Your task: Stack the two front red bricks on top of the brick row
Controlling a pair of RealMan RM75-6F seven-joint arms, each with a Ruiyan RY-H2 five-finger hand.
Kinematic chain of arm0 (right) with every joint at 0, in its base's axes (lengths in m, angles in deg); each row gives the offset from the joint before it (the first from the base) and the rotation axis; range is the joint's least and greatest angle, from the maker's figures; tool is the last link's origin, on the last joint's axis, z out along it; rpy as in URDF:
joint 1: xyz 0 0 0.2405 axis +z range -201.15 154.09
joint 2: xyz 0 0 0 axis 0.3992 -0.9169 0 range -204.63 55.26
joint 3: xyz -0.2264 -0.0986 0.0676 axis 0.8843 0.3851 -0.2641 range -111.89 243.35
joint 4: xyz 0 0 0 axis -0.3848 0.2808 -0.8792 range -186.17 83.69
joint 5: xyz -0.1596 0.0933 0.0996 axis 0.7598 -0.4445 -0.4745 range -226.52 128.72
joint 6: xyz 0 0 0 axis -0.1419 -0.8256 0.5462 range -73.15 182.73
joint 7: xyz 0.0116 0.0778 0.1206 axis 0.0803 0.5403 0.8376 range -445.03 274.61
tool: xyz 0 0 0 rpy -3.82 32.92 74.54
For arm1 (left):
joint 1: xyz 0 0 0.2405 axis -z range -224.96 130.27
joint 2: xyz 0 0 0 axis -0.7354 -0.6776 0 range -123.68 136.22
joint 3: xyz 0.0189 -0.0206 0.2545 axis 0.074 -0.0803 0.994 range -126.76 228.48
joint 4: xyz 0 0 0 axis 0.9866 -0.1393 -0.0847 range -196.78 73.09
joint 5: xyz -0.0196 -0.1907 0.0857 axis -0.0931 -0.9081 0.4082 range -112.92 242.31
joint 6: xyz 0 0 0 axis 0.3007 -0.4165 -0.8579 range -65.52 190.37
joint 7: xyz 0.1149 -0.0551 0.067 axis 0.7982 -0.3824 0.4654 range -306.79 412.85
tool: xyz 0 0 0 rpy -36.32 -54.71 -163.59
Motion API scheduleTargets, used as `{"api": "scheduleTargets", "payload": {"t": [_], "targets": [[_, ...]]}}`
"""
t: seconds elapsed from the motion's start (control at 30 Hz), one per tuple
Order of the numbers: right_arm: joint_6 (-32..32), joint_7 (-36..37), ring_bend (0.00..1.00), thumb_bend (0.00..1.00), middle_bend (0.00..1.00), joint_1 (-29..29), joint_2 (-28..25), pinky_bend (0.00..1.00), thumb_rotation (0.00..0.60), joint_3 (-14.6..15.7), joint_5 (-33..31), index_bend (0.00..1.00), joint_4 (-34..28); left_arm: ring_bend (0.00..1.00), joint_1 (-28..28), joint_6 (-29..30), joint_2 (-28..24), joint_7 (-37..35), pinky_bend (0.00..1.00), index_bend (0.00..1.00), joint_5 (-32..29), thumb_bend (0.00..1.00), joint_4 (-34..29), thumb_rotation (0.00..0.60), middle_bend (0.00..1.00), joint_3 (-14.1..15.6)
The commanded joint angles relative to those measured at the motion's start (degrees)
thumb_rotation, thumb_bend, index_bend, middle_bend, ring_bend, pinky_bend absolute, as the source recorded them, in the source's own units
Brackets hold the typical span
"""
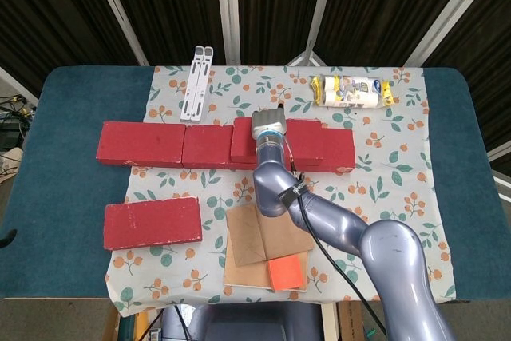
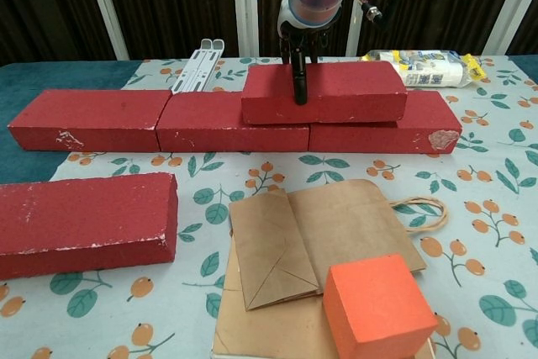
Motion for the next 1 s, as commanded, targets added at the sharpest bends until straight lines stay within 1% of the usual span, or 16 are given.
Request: {"api": "scheduleTargets", "payload": {"t": [0.03, 0.23, 0.4, 0.53, 0.6, 0.77, 1.0], "targets": [[0.3, -0.7, 0.19, 0.06, 0.26, -0.5, 0.3, 0.0, 0.6, -0.5, 0.1, 0.2, 0.6, 0.0, 0.0, 0.2, 0.1, 0.2, 0.12, 0.06, 0.1, 0.0, -0.1, 0.6, 0.0, 0.0], [1.0, -2.0, 0.19, 0.06, 0.26, -1.2, 0.9, 0.0, 0.6, -1.5, 0.2, 0.2, 1.8, 0.0, 0.1, 0.3, 0.4, 0.9, 0.12, 0.06, -0.2, 0.0, 0.0, 0.6, 0.0, 0.0], [1.0, -2.7, 0.15, 0.06, 0.25, -1.6, 1.1, 0.0, 0.6, -2.9, 0.1, 0.2, 1.9, 0.0, 0.2, 0.2, 0.6, 1.2, 0.12, 0.06, -0.2, 0.0, 0.0, 0.6, 0.0, 0.1], [0.6, -3.5, 0.1, 0.06, 0.19, -1.7, 1.1, 0.0, 0.6, -3.8, -0.2, 0.2, 1.5, 0.0, 0.3, 0.0, 0.5, 1.3, 0.12, 0.06, -0.4, 0.0, 0.0, 0.6, 0.0, 0.1], [0.5, -3.8, 0.06, 0.06, 0.16, -1.9, 1.0, 0.0, 0.6, -4.3, -0.2, 0.18, 1.5, 0.0, 0.3, 0.1, 0.5, 1.2, 0.12, 0.06, -0.5, 0.0, 0.0, 0.6, 0.0, 0.1], [0.2, -4.3, 0.0, 0.06, 0.09, -2.4, 1.1, 0.0, 0.6, -5.3, -0.3, 0.08, 1.4, 0.0, 0.3, 0.1, 0.5, 1.3, 0.12, 0.06, -0.4, 0.0, 0.0, 0.6, 0.0, 0.2], [-0.4, -5.8, 0.0, 0.06, 0.03, -2.9, 0.7, 0.0, 0.6, -6.7, -0.7, 0.03, 0.8, 0.0, 0.4, 0.1, 0.7, 1.7, 0.12, 0.06, -0.4, 0.0, 0.0, 0.6, 0.0, 0.2]]}}
